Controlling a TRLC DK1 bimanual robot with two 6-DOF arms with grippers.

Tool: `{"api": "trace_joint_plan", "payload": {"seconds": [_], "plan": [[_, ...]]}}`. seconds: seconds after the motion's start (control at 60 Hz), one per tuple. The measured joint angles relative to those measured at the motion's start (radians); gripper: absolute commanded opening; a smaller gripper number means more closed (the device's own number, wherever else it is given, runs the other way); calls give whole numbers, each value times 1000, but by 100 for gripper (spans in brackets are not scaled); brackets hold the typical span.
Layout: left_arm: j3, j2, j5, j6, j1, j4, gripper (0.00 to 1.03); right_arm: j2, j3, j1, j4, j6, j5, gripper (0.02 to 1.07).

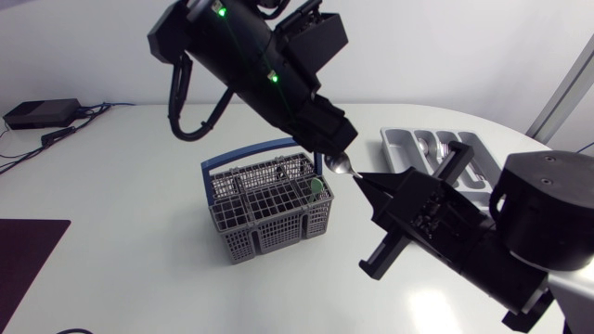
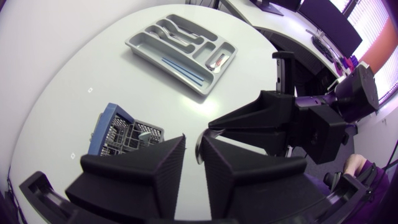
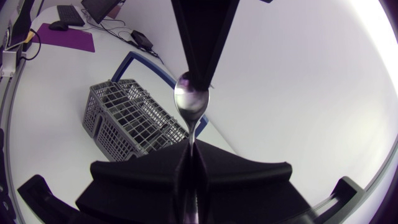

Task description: Unload the cutlery basket into the drawer organizer.

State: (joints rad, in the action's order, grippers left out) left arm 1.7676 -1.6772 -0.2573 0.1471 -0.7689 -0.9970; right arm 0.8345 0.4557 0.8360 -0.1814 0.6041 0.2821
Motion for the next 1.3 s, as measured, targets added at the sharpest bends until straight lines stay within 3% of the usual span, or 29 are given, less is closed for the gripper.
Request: {"api": "trace_joint_plan", "payload": {"seconds": [0.167, 0.333, 0.45, 0.6, 0.733, 0.883, 1.1, 1.3], "plan": [[21, 0, 0, -16, 16, 19, 78, -29, -6, -7, 29, 0, 1, 8], [21, 1, 0, -15, 35, 34, 79, -90, -40, -40, 85, 11, -32, 8], [21, 1, 0, 16, 77, 55, 79, -140, -66, -185, 142, 47, -202, 8], [11, 1, 4, 82, 121, 99, 79, -146, -73, -500, 188, 138, -504, 8], [-18, 0, 22, 171, 117, 124, 79, -72, -73, -757, 202, 258, -729, 8], [-63, 0, 55, 313, 94, 161, 79, 89, -64, -986, 225, 404, -913, 8], [-143, 0, 76, 590, 60, 196, 79, 363, 45, -1204, 348, 671, -1037, 8], [-209, 0, 82, 800, 53, 225, 79, 585, 215, -1332, 531, 945, -1054, 8]]}}
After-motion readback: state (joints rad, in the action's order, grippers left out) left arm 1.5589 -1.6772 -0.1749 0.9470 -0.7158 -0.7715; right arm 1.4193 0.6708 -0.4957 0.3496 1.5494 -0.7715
